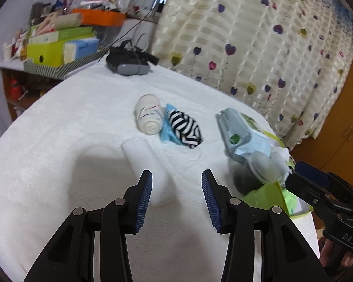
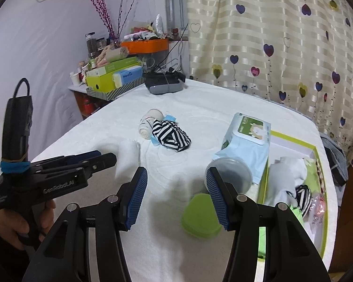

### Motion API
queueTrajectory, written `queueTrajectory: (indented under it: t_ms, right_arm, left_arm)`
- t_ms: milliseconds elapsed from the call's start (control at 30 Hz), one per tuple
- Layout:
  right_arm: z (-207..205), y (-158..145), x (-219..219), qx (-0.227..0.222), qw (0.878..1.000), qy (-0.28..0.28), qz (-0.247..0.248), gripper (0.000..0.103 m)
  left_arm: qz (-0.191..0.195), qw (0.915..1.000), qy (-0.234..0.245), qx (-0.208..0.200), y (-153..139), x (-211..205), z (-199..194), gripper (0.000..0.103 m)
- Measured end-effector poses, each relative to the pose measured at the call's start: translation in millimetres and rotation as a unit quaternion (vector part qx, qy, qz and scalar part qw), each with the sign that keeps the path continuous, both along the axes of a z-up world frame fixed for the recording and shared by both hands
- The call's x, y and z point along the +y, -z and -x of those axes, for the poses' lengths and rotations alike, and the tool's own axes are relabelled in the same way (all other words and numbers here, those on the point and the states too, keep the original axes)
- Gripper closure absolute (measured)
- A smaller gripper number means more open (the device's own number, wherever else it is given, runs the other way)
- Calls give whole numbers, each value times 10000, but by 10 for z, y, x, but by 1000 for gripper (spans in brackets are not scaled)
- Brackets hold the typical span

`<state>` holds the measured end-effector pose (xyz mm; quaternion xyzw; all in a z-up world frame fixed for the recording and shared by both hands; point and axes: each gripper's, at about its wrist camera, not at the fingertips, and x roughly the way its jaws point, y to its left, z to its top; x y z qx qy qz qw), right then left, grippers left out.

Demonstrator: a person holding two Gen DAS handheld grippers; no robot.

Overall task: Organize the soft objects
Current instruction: 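Withdraw both grippers and move toward the striped sock and white towel, then grasp the white rolled towel with the left gripper while the right grasps the striped sock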

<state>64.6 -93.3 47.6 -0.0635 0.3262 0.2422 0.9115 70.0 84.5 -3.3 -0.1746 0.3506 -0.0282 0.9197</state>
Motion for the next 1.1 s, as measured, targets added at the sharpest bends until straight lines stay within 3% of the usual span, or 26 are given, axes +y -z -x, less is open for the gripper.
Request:
queueTrajectory:
  t_ms: [367,700,767,900,1100]
  right_arm:
    - [-218,35,77,71,9999,-78,-12,50]
    - [-470,78,306,156,9997,-204,3,50]
    - [-543,93,374,197,9995,-230,19,50]
    - [-774,162,543,461,9985,-292,-6,50]
    - [-1074,275,707,827,9963,-198,-94,50]
  left_arm:
    - [33,9972,-536,516,303,135,-319,54]
    - [-37,9958,-550,737,485,76,-521,54]
    - [-97,9959,-553,714,490,75,-529,57]
    - [-85,9959,-579,689,501,132,-523,74]
    - [-150,9970,-466,603,452,186,-486,81]
